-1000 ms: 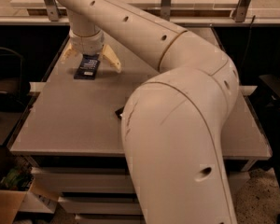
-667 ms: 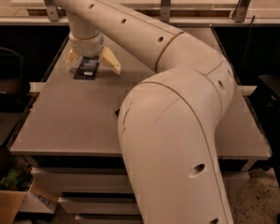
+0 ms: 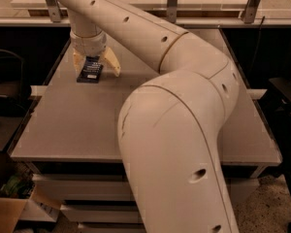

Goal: Pick rxbar blueberry

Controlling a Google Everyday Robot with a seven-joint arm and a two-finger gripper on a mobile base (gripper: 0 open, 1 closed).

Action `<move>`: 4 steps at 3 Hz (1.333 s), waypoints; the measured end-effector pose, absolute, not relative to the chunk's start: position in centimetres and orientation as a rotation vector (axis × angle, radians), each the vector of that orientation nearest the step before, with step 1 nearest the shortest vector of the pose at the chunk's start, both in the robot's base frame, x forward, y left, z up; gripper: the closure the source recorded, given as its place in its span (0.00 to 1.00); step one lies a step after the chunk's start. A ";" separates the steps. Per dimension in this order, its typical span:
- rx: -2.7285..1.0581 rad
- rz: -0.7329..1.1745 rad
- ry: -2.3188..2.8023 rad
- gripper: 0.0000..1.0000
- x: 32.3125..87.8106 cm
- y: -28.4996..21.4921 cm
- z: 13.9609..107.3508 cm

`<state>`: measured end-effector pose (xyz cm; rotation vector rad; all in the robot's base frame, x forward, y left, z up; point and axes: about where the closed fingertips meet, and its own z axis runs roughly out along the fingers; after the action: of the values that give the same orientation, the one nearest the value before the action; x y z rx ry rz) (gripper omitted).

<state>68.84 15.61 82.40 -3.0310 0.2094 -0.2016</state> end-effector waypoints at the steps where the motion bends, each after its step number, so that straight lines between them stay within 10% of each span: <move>1: -3.031 -0.201 0.209 0.87 68.8 15.6 83.3; 4: -2.999 -0.268 0.130 1.00 69.4 17.2 86.0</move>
Offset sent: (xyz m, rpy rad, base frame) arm -0.0025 0.0134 0.0118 0.0027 0.0352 0.0528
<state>69.45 17.20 86.03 -2.9994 0.1295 -0.2675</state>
